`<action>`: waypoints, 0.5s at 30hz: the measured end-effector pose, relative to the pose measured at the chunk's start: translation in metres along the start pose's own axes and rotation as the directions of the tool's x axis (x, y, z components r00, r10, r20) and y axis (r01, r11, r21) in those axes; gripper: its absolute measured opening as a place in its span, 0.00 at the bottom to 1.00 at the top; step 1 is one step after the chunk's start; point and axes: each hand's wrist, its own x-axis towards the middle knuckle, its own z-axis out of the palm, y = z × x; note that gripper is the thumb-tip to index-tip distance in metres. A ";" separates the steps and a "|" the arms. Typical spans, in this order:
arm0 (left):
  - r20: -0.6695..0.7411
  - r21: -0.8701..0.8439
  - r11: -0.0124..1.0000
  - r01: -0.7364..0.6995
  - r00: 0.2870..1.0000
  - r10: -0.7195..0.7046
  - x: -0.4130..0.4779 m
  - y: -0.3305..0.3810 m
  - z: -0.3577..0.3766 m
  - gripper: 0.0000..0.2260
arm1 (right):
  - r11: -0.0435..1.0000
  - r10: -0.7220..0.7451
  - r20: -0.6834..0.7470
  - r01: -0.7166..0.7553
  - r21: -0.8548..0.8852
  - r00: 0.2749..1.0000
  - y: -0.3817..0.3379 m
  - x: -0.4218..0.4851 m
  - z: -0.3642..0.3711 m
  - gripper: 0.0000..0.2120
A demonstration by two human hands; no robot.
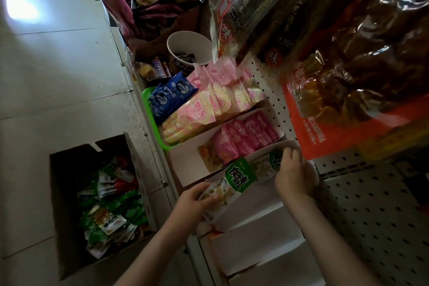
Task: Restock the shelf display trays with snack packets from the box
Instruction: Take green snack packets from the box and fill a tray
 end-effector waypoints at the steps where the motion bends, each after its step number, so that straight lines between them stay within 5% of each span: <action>1: -0.008 0.000 1.000 -0.006 1.000 0.006 0.000 0.000 0.000 0.06 | 0.997 -0.074 -0.063 0.076 0.033 0.995 0.004 -0.004 -0.002 0.13; 4: -0.007 0.058 0.998 -0.037 0.999 0.037 0.000 -0.001 0.002 0.07 | 0.926 -0.232 -0.168 0.270 0.263 0.958 0.005 -0.023 -0.021 0.15; 6: 0.021 0.125 0.990 -0.063 0.998 0.061 0.002 -0.001 0.004 0.07 | 0.769 -0.306 0.056 0.212 0.602 0.950 0.002 -0.039 -0.041 0.17; 8: 0.042 0.224 0.970 -0.094 0.995 0.087 0.004 -0.001 0.006 0.08 | 0.642 -0.411 0.314 0.028 0.766 0.856 0.000 -0.050 -0.056 0.22; 10: 0.059 0.321 0.940 -0.115 0.993 0.102 0.008 -0.001 0.008 0.07 | 0.703 -0.446 0.384 0.050 0.710 0.808 0.004 -0.051 -0.057 0.24; 15: 0.069 0.449 0.881 -0.148 0.989 0.131 0.013 0.006 0.021 0.11 | 0.839 -0.332 0.439 0.048 0.542 0.835 0.009 -0.041 -0.050 0.10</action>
